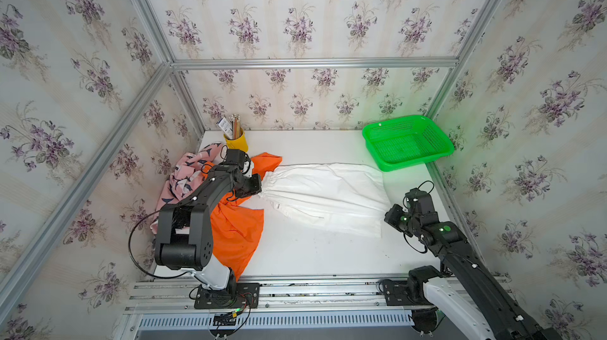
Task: Roll up the shorts
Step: Fold the shorts at the center of the board, then adjust the shorts at the center of the board.
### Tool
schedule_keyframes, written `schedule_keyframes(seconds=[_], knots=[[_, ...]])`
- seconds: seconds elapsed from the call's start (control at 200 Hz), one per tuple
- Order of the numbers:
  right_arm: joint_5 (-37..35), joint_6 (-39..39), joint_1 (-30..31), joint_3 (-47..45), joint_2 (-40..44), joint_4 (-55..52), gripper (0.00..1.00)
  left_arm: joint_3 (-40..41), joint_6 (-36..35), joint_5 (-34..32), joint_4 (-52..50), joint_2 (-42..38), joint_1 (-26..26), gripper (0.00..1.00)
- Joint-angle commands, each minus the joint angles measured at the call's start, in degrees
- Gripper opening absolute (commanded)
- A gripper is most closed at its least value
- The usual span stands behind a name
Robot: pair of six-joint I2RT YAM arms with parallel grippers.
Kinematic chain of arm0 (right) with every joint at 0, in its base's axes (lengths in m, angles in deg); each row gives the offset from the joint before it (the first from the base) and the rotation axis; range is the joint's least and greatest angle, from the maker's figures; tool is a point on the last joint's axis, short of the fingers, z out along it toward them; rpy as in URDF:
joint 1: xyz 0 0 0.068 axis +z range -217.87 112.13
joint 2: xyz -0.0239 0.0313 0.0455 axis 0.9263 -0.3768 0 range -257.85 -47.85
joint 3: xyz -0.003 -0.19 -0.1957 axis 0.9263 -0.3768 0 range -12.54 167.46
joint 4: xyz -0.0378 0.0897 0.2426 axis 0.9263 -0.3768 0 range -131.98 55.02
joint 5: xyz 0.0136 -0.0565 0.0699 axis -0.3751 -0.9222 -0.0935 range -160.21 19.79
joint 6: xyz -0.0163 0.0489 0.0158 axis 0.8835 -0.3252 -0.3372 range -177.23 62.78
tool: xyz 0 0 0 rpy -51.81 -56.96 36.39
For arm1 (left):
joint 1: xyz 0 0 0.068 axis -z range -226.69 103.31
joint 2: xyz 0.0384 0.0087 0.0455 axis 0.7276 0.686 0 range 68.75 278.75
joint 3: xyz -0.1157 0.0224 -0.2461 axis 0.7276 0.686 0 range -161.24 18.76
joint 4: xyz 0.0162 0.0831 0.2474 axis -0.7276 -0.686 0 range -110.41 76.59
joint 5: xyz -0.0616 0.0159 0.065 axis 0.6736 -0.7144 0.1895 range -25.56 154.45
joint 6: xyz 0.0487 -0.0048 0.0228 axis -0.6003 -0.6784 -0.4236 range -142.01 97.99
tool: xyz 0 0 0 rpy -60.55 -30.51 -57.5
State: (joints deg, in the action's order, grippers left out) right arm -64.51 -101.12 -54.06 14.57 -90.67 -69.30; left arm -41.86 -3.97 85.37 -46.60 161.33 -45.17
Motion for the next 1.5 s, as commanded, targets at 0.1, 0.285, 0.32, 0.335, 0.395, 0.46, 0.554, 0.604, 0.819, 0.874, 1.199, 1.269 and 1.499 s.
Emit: schedule_keyframes(seconds=[0.1,0.285,0.32,0.335,0.395,0.46,0.554,0.604,0.819,0.874,1.199,1.269,1.499], knots=[[1.0,-8.2,-0.1,-3.4,6.2,-2.1,0.49,-0.6,0.5,-5.0,-2.4,-3.1,-0.3,0.47],[0.0,-7.8,0.2,0.7,4.8,-0.5,0.50,-8.8,-1.7,-8.0,-8.6,-5.3,1.8,0.54],[0.8,-7.3,0.9,0.9,3.6,1.6,0.48,-10.6,-2.4,-8.1,-9.2,-5.2,3.2,0.54],[1.1,-7.1,1.1,1.0,3.0,2.8,0.48,-11.4,-2.6,-8.1,-9.5,-4.9,3.9,0.53],[3.6,-6.2,2.1,0.9,-0.3,8.3,0.45,-15.1,-3.7,-7.8,-10.5,-2.4,6.7,0.50],[6.8,-4.9,3.8,1.1,-5.5,15.0,0.43,-19.3,-4.5,-6.8,-11.6,2.4,9.2,0.45],[10.1,-1.6,6.8,2.6,-15.4,22.4,0.45,-24.8,-5.7,-6.3,-11.8,10.0,11.6,0.40],[12.9,-0.1,7.6,3.5,-21.2,25.3,0.44,-27.0,-6.0,-5.6,-11.1,13.8,12.0,0.37],[6.7,4.6,8.3,8.4,-38.8,27.9,0.39,-33.9,-7.1,-3.5,-12.1,25.9,12.4,0.33],[5.0,6.0,7.7,10.7,-43.0,27.9,0.37,-32.8,-7.1,-3.4,-12.1,26.8,12.5,0.35],[0.0,15.0,6.7,35.8,-70.1,25.7,0.34,-6.5,-0.6,1.5,-2.4,14.4,14.4,0.39],[0.9,17.6,6.7,44.4,-76.4,24.5,0.33,-0.8,2.9,1.5,0.5,10.4,16.4,0.37],[14.9,25.7,7.2,72.9,-93.3,20.0,0.30,5.7,17.2,3.8,10.3,3.6,33.8,0.43]])
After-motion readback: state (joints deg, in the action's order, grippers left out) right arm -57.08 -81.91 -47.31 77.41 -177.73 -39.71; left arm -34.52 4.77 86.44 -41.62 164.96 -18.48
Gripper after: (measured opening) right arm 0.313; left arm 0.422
